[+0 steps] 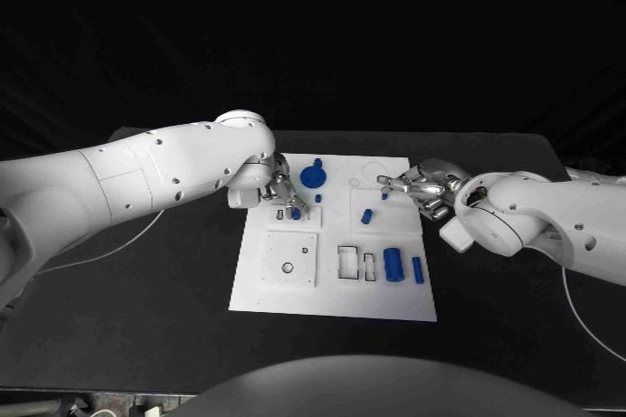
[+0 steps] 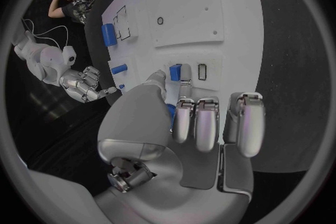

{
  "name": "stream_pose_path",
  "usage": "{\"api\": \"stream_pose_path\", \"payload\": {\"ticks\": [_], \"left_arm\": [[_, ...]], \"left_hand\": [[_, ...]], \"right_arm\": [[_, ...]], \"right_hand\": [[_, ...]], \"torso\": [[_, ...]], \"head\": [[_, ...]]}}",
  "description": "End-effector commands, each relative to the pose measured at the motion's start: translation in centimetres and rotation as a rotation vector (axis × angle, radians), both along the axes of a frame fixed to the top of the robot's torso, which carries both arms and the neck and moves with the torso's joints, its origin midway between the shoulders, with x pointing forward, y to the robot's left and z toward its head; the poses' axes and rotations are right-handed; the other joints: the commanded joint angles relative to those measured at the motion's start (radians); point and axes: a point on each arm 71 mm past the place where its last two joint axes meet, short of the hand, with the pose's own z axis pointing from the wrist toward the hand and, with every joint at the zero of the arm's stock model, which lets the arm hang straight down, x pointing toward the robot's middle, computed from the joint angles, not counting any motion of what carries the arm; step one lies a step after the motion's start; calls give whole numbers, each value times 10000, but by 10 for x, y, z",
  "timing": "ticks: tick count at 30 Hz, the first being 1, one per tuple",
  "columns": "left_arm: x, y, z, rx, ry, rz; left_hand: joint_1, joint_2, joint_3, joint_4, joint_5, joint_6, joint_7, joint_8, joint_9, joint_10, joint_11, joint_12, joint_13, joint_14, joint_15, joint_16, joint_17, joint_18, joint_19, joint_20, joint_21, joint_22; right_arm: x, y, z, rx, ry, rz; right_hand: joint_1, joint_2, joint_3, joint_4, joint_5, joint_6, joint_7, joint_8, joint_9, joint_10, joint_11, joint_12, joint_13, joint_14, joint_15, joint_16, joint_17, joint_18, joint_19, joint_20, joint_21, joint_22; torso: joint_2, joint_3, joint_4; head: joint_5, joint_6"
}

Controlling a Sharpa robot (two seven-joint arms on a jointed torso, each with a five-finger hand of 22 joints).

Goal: Assemble the parts on the task board

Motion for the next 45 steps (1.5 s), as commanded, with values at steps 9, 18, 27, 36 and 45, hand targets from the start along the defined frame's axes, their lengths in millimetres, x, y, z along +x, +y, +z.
{"api": "stream_pose_path", "payload": {"ticks": [9,18,27,36,45], "left_arm": [[-3,6,3,-113,-619,356],[1,24,41,-411,-1504,527],[17,33,56,-253,-1660,666],[33,38,47,68,-1327,833],[40,45,31,368,-889,1115]], "left_hand": [[-1696,-572,-698,32,-1710,139,47,-99,177,1040,50,25,2633,1057,65,26,2634,-75,1052,-18,24,2632],[-2000,-658,-680,33,-2360,171,40,-125,246,1040,45,25,2633,1057,68,26,2634,-75,1052,-1,24,2632],[-1756,-467,-498,11,-2433,225,34,-141,303,1040,46,25,2633,1057,47,26,2634,-75,1052,9,24,2632],[-909,-103,-253,-20,-2033,251,19,-221,386,1040,37,25,2633,1057,22,26,2634,-75,1052,13,24,2632],[-810,-55,-234,-11,-2023,266,14,-229,401,1040,32,25,2633,1057,18,26,2634,-75,1052,17,24,2632]], "right_arm": [[0,0,-1,7,-24,83],[0,-2,-2,-13,38,51],[0,0,-3,-7,82,96],[0,2,-4,-10,143,144],[-1,2,-4,-12,163,136]], "right_hand": [[69,4,-69,-17,65,29,52,61,13,1048,61,28,2635,1061,85,41,2634,-140,1066,66,45,2635],[73,9,-73,-17,68,27,52,62,13,1048,61,28,2635,1061,85,41,2634,-140,1066,66,45,2635],[73,9,-73,-17,68,27,52,62,13,1048,61,28,2635,1061,85,41,2634,-140,1066,66,45,2635],[81,15,-84,-18,66,17,54,60,12,1048,61,28,2635,1061,85,41,2634,-140,1066,66,45,2635],[85,16,-95,-17,58,6,57,57,10,1048,63,28,2635,1061,85,41,2634,-140,1066,66,45,2635]], "torso": [[-1,0,5],[-10,12,25],[-9,3,-2],[9,1,-3],[17,-5,15]], "head": [[-5,2],[39,2],[156,2],[161,12],[125,37]]}}
